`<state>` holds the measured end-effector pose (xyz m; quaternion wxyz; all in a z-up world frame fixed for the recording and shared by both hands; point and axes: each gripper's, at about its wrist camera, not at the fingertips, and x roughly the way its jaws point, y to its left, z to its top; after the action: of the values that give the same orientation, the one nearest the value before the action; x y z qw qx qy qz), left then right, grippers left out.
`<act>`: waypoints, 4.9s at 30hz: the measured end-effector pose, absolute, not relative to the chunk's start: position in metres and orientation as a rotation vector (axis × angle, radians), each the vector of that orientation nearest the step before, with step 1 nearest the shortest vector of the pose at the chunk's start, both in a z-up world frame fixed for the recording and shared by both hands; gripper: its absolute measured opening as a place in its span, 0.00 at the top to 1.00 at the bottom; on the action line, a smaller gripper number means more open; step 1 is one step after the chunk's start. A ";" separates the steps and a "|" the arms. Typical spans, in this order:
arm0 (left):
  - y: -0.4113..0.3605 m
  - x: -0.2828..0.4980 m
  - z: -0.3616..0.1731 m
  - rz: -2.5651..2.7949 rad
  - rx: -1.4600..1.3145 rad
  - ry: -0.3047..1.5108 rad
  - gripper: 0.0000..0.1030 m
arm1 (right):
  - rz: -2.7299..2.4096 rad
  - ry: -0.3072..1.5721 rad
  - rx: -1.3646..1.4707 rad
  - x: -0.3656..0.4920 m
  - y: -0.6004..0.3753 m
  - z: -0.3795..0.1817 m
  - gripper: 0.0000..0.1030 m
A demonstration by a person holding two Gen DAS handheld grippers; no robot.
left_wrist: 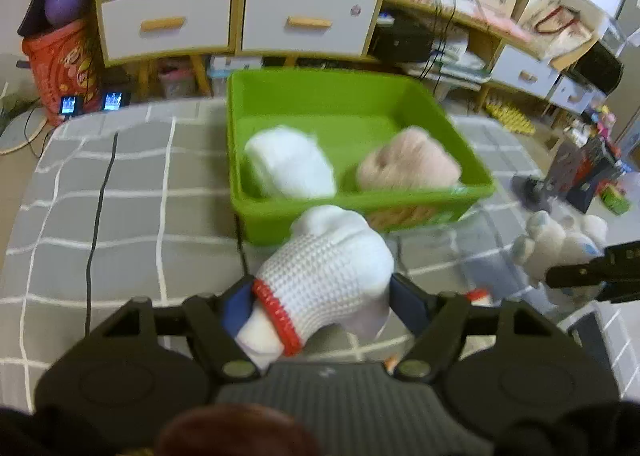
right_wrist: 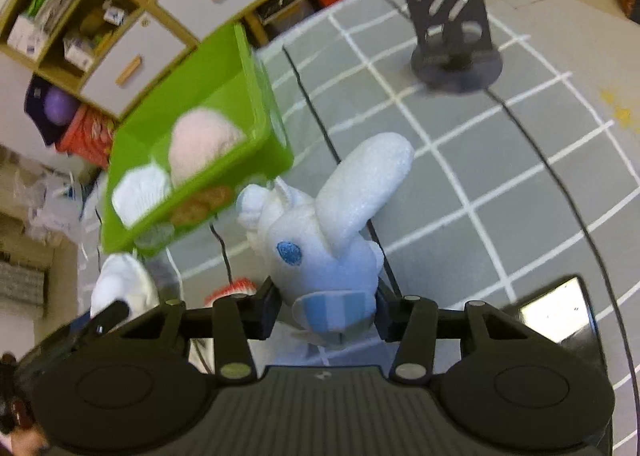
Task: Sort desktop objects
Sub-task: 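Carry the glove and bunny plush into the green bin and release both, then withdraw both tools from the bin toward the remaining sock and glove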
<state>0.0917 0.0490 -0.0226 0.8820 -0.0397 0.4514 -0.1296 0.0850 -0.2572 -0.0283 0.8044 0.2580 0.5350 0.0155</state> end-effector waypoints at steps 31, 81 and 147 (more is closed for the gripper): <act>0.055 0.172 0.010 -0.113 -0.244 0.783 0.30 | 0.022 0.901 0.668 0.163 -0.236 0.012 0.54; 0.040 0.267 -0.052 -0.148 -0.190 0.858 0.29 | 0.094 0.989 0.418 0.278 -0.158 -0.049 0.54; 0.082 0.177 0.038 -0.087 -0.135 1.042 0.01 | 0.135 1.089 0.327 0.186 -0.143 0.056 0.18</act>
<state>0.1775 0.0824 0.0382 0.8642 -0.0644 0.4972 -0.0415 0.1858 -0.1428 0.0557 0.8406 0.1548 0.5150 0.0638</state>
